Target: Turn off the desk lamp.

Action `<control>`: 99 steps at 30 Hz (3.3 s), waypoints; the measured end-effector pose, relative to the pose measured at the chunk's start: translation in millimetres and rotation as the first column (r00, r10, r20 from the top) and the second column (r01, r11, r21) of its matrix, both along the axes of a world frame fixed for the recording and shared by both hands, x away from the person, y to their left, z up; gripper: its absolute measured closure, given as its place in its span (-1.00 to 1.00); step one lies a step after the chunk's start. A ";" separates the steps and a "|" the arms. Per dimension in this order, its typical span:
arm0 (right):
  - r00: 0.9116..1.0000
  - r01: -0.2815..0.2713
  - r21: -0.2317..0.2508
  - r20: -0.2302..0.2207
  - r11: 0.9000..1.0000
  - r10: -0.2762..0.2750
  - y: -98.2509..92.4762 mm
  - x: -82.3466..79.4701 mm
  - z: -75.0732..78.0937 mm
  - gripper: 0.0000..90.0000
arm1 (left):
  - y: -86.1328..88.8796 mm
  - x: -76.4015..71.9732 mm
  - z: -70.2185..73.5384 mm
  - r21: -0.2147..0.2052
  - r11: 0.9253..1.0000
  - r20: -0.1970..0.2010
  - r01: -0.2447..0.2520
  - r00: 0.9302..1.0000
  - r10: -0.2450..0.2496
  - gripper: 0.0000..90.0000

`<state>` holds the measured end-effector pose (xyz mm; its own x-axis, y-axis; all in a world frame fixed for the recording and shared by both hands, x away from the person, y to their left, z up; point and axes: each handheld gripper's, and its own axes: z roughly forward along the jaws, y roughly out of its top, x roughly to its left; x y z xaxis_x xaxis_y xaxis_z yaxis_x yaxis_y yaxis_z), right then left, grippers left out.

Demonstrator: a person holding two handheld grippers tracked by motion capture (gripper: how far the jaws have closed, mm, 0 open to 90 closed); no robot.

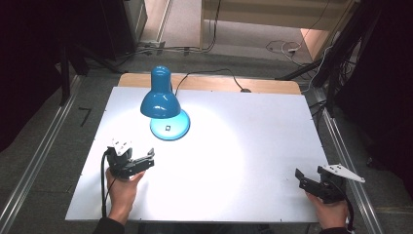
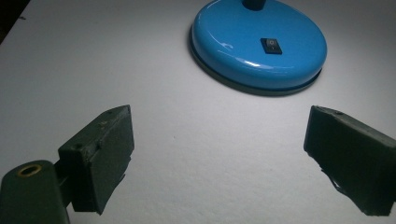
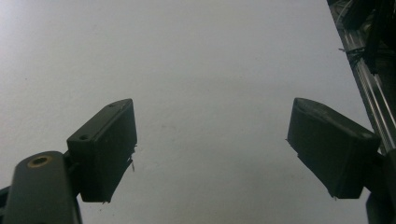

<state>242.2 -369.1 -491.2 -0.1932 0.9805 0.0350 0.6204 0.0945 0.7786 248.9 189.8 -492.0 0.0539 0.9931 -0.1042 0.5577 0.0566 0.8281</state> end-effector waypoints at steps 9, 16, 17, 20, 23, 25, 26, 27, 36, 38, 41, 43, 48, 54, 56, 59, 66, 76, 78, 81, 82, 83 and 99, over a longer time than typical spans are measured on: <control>1.000 0.003 -0.004 0.000 1.000 -0.003 0.4 -0.1 0.0 -0.68 | -4.0 10.9 -0.2 -0.007 1.000 0.000 0.012 1.000 -0.012 -0.78; 1.000 0.006 -0.004 -0.001 1.000 -0.006 0.4 -0.4 0.3 -0.68 | -7.4 20.6 -1.8 -0.011 1.000 0.019 0.016 1.000 -0.016 -0.72; 1.000 0.006 -0.004 0.000 1.000 -0.006 0.3 -0.4 0.3 -0.68 | -7.8 22.0 -2.2 -0.009 1.000 0.019 0.019 1.000 -0.018 -0.72; 1.000 0.006 -0.003 0.001 1.000 -0.006 0.0 -0.4 0.3 -0.68 | -9.9 25.6 -4.0 -0.005 1.000 0.021 0.024 0.999 -0.024 -0.70; 1.000 0.007 -0.003 0.003 1.000 -0.007 -0.2 -0.4 0.3 -0.68 | -12.1 28.1 -5.0 0.002 1.000 0.031 0.030 0.999 -0.030 -0.65; 1.000 0.006 -0.002 0.001 1.000 -0.006 -0.1 -0.3 0.2 -0.68 | -13.1 29.7 -5.3 -0.002 1.000 0.038 0.032 0.999 -0.031 -0.61; 1.000 0.006 -0.003 0.001 1.000 -0.006 -0.1 -0.3 0.2 -0.68 | -13.3 30.6 -5.5 -0.006 0.999 0.038 0.036 0.999 -0.035 -0.60; 1.000 0.006 -0.002 0.000 1.000 -0.006 0.0 -0.3 0.2 -0.68 | -13.6 31.7 -5.8 -0.007 0.999 0.037 0.034 0.999 -0.034 -0.60; 1.000 0.006 -0.004 0.001 1.000 -0.006 -0.7 -0.2 0.2 -0.68 | -21.3 37.6 -4.5 0.011 0.997 0.049 0.071 0.996 -0.072 -0.44; 1.000 0.007 -0.005 0.002 1.000 -0.007 -0.4 -0.2 0.3 -0.68 | -24.1 39.3 -4.2 0.011 0.997 0.051 0.075 0.996 -0.076 -0.41; 1.000 0.008 -0.004 0.001 1.000 -0.008 0.9 -0.7 0.9 -0.68 | -27.5 43.1 -4.7 0.005 0.997 0.052 0.083 0.995 -0.083 -0.32; 1.000 0.004 -0.003 0.002 1.000 -0.004 1.3 -0.9 1.2 -0.68 | -29.6 45.4 -5.6 -0.002 0.996 0.053 0.084 0.995 -0.083 -0.26; 1.000 0.006 -0.002 0.001 1.000 -0.006 1.0 -0.6 1.1 -0.68 | -32.1 50.6 -8.2 -0.006 0.996 0.050 0.093 0.994 -0.092 -0.12; 1.000 0.006 -0.001 0.004 1.000 -0.006 0.2 -0.6 1.2 -0.68 | -34.7 56.1 -10.9 0.013 0.997 0.051 0.076 0.996 -0.077 0.04; 1.000 0.007 -0.001 0.004 1.000 -0.007 0.3 -0.5 1.2 -0.68 | -35.5 58.0 -10.9 0.010 0.997 0.052 0.072 0.996 -0.072 0.10; 1.000 0.006 -0.002 0.006 1.000 -0.006 0.5 -0.4 1.4 -0.68 | -36.2 60.6 -10.1 -0.006 0.997 0.047 0.079 0.996 -0.079 0.15; 1.000 0.011 -0.001 0.007 1.000 -0.011 0.4 -0.8 1.7 -0.68 | -34.9 65.9 -12.2 -0.024 0.997 0.038 0.077 0.996 -0.076 0.39; 1.000 0.008 -0.001 0.006 1.000 -0.008 0.8 -0.4 1.5 -0.68 | -34.3 73.5 -12.7 -0.004 0.998 0.029 0.056 0.998 -0.056 0.84; 1.000 0.012 0.000 0.007 1.000 -0.012 0.7 -0.6 1.8 -0.68 | -34.4 76.6 -9.4 -0.013 0.998 0.019 0.066 0.998 -0.066 0.95; 1.000 0.012 0.003 0.005 1.000 -0.012 0.3 -0.7 1.8 -0.68 | -37.8 80.3 -5.3 -0.012 0.996 0.022 0.084 0.996 -0.084 1.00; 1.000 0.013 0.003 0.002 1.000 -0.013 0.3 -0.6 1.7 -0.68 | -39.3 81.4 -4.9 -0.009 0.996 0.022 0.091 0.996 -0.091 1.00; 1.000 0.013 0.005 0.001 1.000 -0.013 0.3 -0.5 1.5 -0.68 | -40.7 82.4 -4.7 -0.006 0.995 0.020 0.096 0.995 -0.096 1.00; 1.000 0.014 0.009 0.006 1.000 -0.014 -1.3 -0.5 1.3 -0.68 | -48.8 90.9 -12.4 0.017 0.996 0.041 0.091 0.995 -0.092 1.00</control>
